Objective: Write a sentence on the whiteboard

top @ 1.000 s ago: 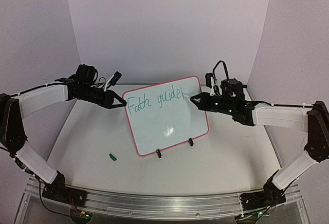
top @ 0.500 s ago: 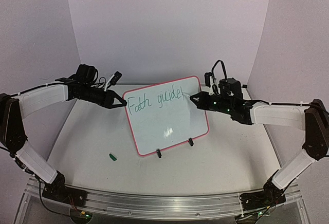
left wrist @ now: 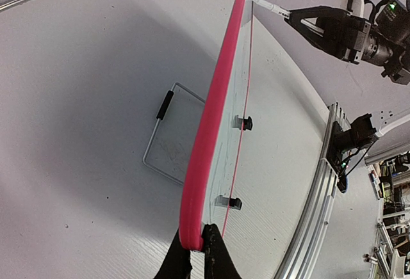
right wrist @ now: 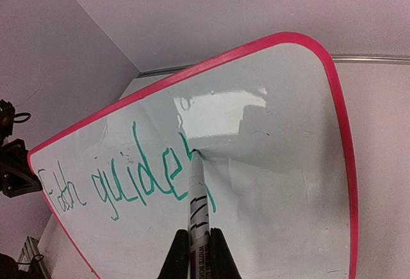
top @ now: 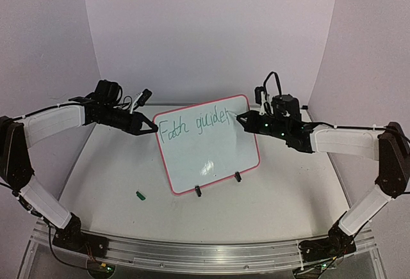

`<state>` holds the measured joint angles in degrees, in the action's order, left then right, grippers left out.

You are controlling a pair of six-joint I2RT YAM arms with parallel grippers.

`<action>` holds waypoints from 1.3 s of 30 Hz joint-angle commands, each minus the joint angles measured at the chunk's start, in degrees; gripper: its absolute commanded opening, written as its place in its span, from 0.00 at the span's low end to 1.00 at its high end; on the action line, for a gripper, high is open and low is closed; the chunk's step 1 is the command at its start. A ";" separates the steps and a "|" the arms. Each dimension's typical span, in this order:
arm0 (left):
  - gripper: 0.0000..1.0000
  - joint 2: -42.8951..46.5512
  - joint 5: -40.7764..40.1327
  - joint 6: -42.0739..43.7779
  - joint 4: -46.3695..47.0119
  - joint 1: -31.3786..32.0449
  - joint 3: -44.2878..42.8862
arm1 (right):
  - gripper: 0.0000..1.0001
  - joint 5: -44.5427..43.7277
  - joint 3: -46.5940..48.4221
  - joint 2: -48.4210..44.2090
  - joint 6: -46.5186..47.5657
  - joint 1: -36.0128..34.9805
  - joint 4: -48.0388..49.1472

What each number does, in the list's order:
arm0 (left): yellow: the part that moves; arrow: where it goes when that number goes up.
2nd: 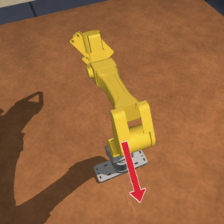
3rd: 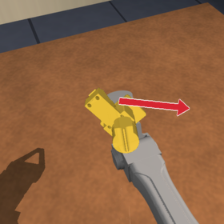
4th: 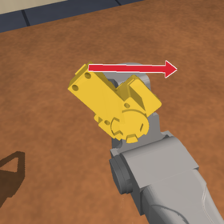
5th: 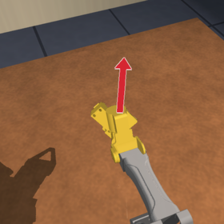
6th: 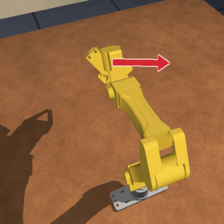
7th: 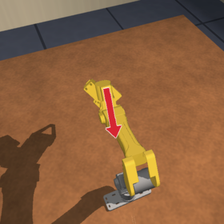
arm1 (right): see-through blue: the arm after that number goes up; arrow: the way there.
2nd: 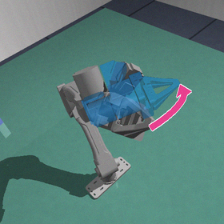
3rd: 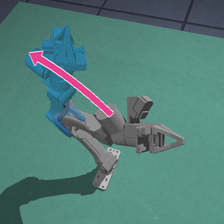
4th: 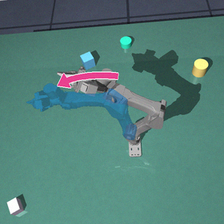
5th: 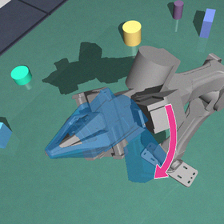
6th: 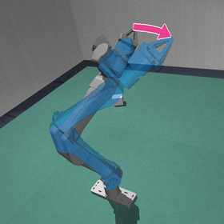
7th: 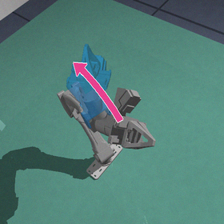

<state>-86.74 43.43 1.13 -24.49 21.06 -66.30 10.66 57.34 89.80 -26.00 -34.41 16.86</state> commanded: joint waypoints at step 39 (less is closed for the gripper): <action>0.00 -1.43 -4.91 4.59 -5.97 4.17 1.51 | 0.00 -1.69 -8.86 -19.76 2.00 -11.49 -9.46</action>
<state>-86.54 43.00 1.23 -24.40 21.76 -66.32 11.98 47.57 68.85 -24.95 -41.27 7.96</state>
